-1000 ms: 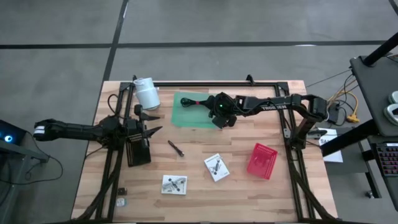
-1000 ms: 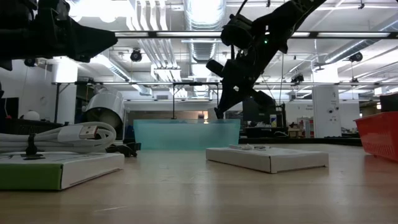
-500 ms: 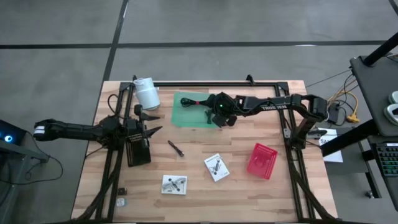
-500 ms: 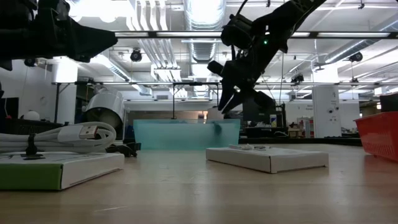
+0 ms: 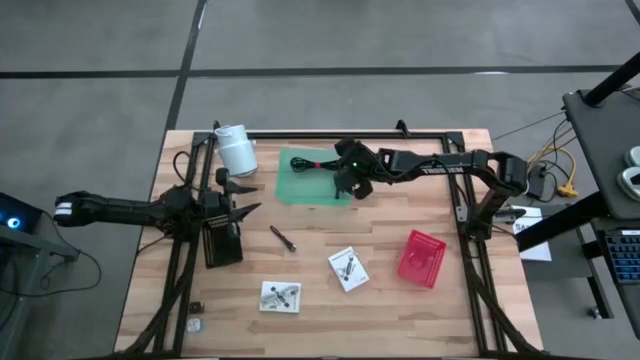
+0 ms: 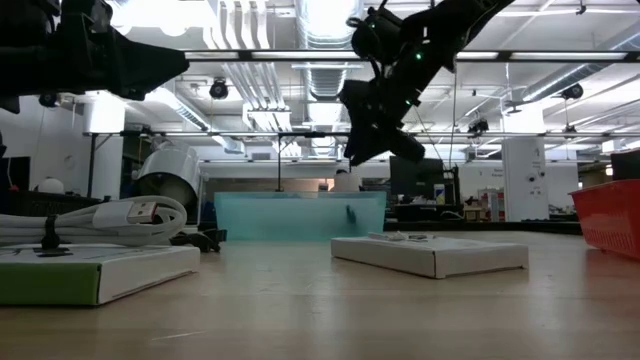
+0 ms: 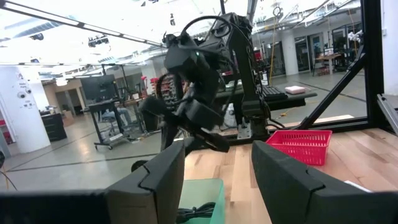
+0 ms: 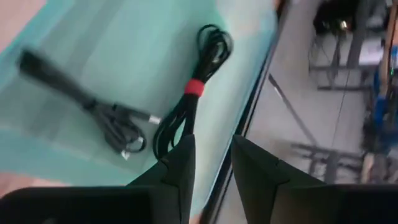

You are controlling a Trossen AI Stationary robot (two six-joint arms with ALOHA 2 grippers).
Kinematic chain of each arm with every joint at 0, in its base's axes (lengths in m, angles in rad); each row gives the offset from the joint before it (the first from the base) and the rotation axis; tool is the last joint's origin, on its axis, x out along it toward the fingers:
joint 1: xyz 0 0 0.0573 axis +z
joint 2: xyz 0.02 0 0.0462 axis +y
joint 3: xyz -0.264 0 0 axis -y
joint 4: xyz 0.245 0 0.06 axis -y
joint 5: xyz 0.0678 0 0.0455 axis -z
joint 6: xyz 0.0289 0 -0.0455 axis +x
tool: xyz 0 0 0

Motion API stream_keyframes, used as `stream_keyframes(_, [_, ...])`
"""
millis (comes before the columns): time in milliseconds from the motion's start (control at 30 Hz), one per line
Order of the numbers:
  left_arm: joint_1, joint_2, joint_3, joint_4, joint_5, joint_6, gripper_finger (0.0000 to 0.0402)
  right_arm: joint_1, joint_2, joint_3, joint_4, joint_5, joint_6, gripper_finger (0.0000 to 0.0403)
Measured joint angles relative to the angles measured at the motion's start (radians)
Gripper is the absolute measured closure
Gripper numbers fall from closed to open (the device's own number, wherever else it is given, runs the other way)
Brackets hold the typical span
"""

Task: Pick and place items into bin
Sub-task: Put the black charger cable into the green bin

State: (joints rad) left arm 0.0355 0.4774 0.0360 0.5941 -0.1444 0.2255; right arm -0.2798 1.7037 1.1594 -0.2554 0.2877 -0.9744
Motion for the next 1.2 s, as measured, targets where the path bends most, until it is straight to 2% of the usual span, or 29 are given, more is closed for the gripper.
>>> stream_keyframes(100, [0.000, 0.000, 0.000, 0.000, 0.000, 0.000, 0.0230, -0.001, -0.009, 0.010, 0.001, -0.043, 0.117, 0.0320])
stream_keyframes(233, [0.000, 0.000, 0.000, 0.000, 0.000, 0.000, 0.0230, -0.018, -0.036, 0.005, -0.001, -0.191, 0.277, 0.0330])
stream_keyframes(300, [0.000, 0.000, 0.000, 0.000, 0.000, 0.000, 0.0230, -0.034, -0.050, -0.001, 0.000, -0.317, 0.350, 0.0334])
stream_keyframes(467, [0.000, 0.000, 0.000, 0.000, 0.000, 0.000, 0.0230, -0.083, -0.074, -0.017, 0.012, -0.753, 0.456, 0.0338])
stream_keyframes(533, [0.000, 0.000, 0.000, 0.000, 0.000, 0.000, 0.0230, -0.094, -0.076, -0.031, 0.040, -0.838, 0.502, 0.0338])
stream_keyframes(600, [0.000, 0.000, 0.000, 0.000, 0.000, 0.000, 0.0230, -0.095, -0.081, -0.063, 0.100, -0.824, 0.540, 0.0338])
stream_keyframes(767, [0.000, 0.000, 0.000, -0.001, 0.000, 0.000, 0.0230, -0.093, -0.107, -0.172, 0.286, -0.658, 0.661, 0.0338])
stream_keyframes(900, [0.000, 0.000, 0.000, -0.002, 0.000, 0.000, 0.0230, -0.095, -0.157, -0.288, 0.435, -0.603, 0.729, 0.0338])
stream_keyframes(1033, [0.000, 0.000, 0.000, -0.003, 0.000, -0.001, 0.0230, -0.094, -0.255, -0.424, 0.588, -0.582, 0.753, 0.0338])
stream_keyframes(1133, [0.000, 0.000, 0.000, -0.005, 0.000, -0.001, 0.0230, -0.093, -0.352, -0.547, 0.729, -0.500, 0.787, 0.0338])
stream_keyframes(1200, [0.000, 0.000, 0.000, -0.005, -0.001, -0.001, 0.0230, -0.094, -0.414, -0.635, 0.846, -0.488, 0.787, 0.0338])
